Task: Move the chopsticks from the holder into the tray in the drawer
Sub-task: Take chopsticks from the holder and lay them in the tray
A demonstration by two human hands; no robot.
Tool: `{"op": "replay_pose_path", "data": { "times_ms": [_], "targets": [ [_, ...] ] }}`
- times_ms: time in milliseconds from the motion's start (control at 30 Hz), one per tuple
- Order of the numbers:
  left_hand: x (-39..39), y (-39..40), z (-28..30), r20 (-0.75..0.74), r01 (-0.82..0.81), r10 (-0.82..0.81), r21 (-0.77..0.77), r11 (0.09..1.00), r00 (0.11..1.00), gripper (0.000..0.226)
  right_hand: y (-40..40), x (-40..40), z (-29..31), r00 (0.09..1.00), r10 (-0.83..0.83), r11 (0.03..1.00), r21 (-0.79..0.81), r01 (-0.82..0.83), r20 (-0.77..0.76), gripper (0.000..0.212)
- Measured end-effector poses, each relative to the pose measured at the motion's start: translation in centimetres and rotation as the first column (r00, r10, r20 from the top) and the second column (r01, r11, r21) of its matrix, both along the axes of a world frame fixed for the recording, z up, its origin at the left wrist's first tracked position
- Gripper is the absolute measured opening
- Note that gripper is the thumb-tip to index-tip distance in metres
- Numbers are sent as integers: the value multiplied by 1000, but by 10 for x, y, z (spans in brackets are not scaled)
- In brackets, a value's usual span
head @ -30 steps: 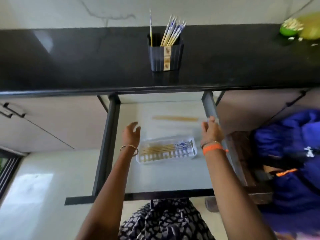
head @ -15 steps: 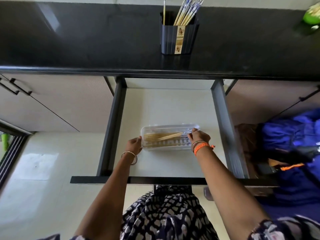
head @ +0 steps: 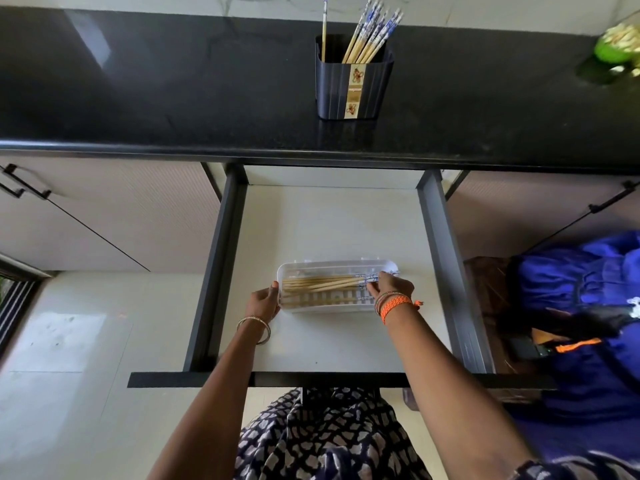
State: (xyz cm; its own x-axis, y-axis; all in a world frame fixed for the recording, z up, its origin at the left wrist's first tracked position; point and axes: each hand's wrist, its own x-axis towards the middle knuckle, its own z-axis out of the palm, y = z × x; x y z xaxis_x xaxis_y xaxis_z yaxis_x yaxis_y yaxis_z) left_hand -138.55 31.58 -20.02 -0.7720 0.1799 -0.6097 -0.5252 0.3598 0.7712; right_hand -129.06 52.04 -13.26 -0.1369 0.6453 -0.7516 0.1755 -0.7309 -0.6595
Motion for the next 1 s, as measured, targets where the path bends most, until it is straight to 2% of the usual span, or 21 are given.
{"op": "replay_pose_path", "data": {
  "times_ms": [100, 233, 333, 433, 600, 667, 767, 833, 933, 1000],
  "targets": [
    [0, 0, 1, -25, 16, -16, -9, 1000, 1000, 42, 1, -1, -8, 1000, 2, 1000, -19, -3, -8, 14],
    [0, -2, -1, -48, 35, -35, -14, 999, 998, 42, 1, -6, -12, 998, 62, 998, -18, -61, 26, 47],
    [1, -2, -1, -45, 42, -42, -3, 999, 998, 39, 5, -5, -8, 992, 116, 992, -62, -113, 46, 57],
    [1, -2, 1, -42, 53, -53, -1, 999, 998, 36, 5, -1, 6, 942, 334, 940, -87, -329, 46, 49],
    [1, 1, 2, -29, 41, -41, 13, 999, 999, 34, 9, -8, 17, 845, 496, 868, -102, -486, 200, 46],
    [1, 2, 4, -26, 21, -20, 26, 999, 999, 32, 9, -10, 20, 838, 502, 864, -83, -496, 213, 37],
    [2, 1, 6, -16, 22, -22, 25, 999, 1000, 32, 3, -7, 31, 875, 449, 893, -101, -438, 182, 13],
    [3, 0, 12, -32, 22, -21, 31, 999, 999, 30, 2, -7, 32, 908, 406, 913, -79, -399, 107, 16],
    [2, 3, 28, -152, -8, 9, 9, 1000, 988, 20, 5, -12, 40, 911, 411, 907, -106, -406, 22, 16],
    [-2, 12, 47, -253, 0, -4, -16, 1000, 968, 28, 10, -22, 56, 901, 433, 900, -58, -432, -2, 23]
  ]
}}
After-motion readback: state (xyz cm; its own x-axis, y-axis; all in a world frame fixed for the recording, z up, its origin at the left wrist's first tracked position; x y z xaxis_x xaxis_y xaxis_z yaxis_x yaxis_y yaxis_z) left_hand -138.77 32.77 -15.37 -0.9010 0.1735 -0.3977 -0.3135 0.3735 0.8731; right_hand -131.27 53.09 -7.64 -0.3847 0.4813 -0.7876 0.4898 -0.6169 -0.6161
